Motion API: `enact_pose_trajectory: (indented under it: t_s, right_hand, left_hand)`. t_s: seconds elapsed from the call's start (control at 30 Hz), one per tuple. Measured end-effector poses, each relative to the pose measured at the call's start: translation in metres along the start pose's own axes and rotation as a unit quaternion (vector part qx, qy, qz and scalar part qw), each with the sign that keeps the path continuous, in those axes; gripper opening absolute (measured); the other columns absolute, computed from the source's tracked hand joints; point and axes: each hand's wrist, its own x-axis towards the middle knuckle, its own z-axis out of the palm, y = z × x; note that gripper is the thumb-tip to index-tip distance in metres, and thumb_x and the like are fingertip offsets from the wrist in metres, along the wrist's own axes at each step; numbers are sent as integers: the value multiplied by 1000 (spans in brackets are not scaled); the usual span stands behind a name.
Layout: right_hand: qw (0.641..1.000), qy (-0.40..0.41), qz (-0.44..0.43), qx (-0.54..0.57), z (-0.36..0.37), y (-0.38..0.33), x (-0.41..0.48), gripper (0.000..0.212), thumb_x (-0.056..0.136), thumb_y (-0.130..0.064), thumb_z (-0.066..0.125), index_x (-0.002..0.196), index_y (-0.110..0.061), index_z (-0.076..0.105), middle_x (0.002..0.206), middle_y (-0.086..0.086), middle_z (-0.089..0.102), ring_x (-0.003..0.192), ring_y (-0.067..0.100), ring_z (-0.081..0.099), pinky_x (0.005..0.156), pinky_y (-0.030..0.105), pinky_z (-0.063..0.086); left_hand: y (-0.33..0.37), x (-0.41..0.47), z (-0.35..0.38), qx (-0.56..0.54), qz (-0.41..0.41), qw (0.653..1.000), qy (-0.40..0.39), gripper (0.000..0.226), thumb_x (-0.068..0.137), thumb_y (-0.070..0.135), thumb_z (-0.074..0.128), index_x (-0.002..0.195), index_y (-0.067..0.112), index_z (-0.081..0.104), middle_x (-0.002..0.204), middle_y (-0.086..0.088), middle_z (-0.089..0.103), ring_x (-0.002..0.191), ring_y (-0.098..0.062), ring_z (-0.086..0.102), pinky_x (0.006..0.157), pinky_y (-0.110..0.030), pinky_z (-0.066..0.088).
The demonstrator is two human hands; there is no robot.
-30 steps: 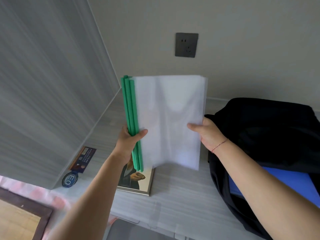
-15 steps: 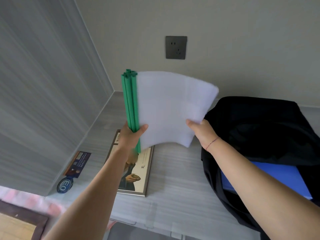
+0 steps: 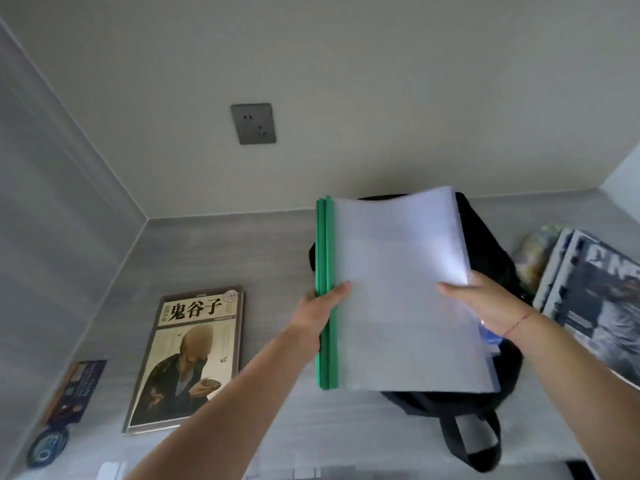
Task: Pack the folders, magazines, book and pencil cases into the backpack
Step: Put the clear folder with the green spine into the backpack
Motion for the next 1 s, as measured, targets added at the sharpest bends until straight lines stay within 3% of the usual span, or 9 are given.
enact_pose_trajectory:
  t_s: [0.07,0.17,0.3,0.4,0.5,0.6,0.7,0.87,1.0]
  right_hand:
    - [998,46,30,0,-29,17,-28,31,89,-4,57,119,-9,59,101,0,70,83,11,69,70,21,56]
    - [992,96,79,35,-60,39,-62,51,74,-16,74,120,0,58,104,16,67,95,30,64,93,43,50]
    - [977,132,140,90,-78,69,-90,27,87,4,55,114,2,59,89,17,68,73,26,66,84,38,51]
    - [972,134,161,107,-84,90,-103,17,87,5,55,99,-4,63,73,9,73,59,18,69,62,28,59]
    - [972,125,167,112,-89,104,-118,22,85,4,57,104,-5,63,86,16,69,67,24,67,70,34,57]
    - [969,120,181,114,-95,115,-137,23,85,1,59,107,-3,64,92,19,67,67,25,66,72,35,54]
    - [966,102,204,122,-102,125,-154,25,85,1,59,109,2,64,99,26,66,71,28,66,80,41,52]
    - [964,70,215,140,-105,131,-165,26,84,2,58,108,3,65,100,24,69,73,29,70,78,40,55]
    - [963,57,213,154,-97,130,-161,23,84,3,58,105,0,67,96,19,72,76,27,71,79,39,56]
  left_hand:
    - [-25,0,32,52,-11,998,-29,44,73,33,77,107,9,63,97,-10,71,87,-28,68,84,-42,56]
    - [-49,7,65,238,41,969,-42,53,71,48,73,107,11,62,97,-4,69,86,-21,66,77,-33,55]
    - [-46,27,87,480,171,860,-17,50,81,55,58,107,14,49,81,3,61,70,-13,60,53,-27,43]
    - [-43,47,96,567,308,764,-7,39,90,40,53,117,12,48,105,-7,59,97,-25,57,80,-38,48]
    - [-42,63,98,635,448,629,-12,40,84,20,52,124,16,47,123,-4,48,116,-25,45,100,-39,33]
    - [-40,77,96,696,419,581,-59,70,74,20,58,139,17,30,146,-4,32,138,-24,23,117,-41,12]
    - [-39,94,92,773,386,499,-65,82,81,42,57,146,15,15,155,-5,17,144,-24,10,119,-44,4]
    - [-29,105,100,818,369,442,-4,73,84,39,59,141,9,25,145,-13,37,135,-29,34,112,-44,27]
    - [-16,103,123,827,356,435,-5,25,86,13,56,110,7,52,111,-13,62,100,-31,61,76,-37,48]
